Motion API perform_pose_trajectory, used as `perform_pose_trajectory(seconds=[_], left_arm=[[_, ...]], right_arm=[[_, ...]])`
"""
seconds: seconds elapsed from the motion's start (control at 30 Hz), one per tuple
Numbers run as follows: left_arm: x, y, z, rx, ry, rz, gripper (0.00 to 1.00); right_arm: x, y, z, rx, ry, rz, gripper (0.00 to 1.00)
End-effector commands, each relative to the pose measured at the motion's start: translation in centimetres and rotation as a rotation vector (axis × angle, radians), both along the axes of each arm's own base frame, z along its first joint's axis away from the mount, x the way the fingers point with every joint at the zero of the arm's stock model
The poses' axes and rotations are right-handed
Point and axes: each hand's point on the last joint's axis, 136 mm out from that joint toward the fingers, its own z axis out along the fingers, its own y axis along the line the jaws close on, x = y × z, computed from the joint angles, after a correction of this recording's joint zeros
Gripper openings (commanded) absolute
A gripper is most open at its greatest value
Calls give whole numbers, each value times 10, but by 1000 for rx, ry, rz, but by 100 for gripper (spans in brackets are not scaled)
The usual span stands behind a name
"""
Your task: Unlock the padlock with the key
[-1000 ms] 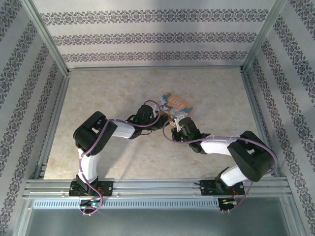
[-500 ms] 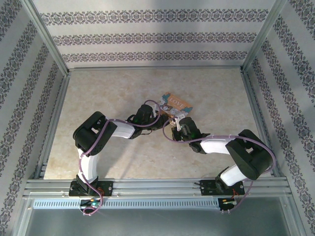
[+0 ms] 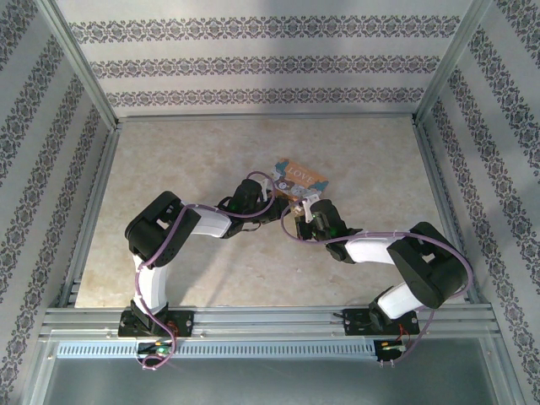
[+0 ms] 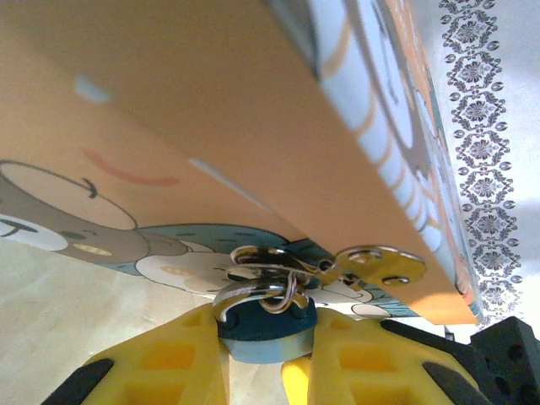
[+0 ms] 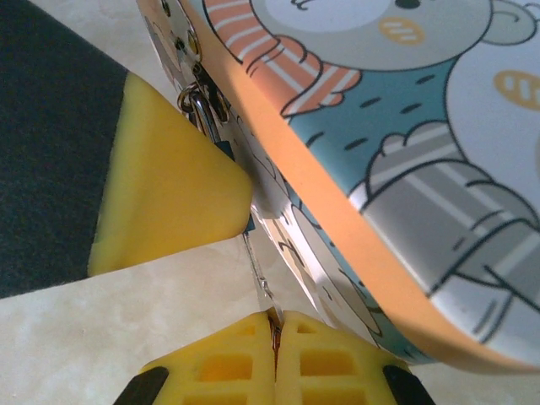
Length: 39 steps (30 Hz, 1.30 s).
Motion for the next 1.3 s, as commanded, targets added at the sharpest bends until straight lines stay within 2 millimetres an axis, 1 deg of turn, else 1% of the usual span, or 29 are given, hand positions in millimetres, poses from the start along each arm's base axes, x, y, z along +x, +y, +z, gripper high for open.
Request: perform_pose_trajectory(seconds=[0.0,0.17,0.3,0.43,0.97,1.27], left_arm=[[2,-10,32,-45,-60,-17,24],[2,-11,33,-46,-62,-16,24],[2,-10,33,-45,-61,-15,24],[3,-10,32,-42,-60,-14,24],[2,-8,31,-38,-59,-10,23],[2,-8,31,-36,-59,-10,23]], right_arm=[[-1,1,2,17,-20,19,0],[-9,-5,-8,-5,5,15,0],[-14,-6,-11,-3,17,21,0],[-15,-3,-8,10,10,31,0],[-2,11,11,54,-33,53,0],[3,12,14,55,-46,44,0]])
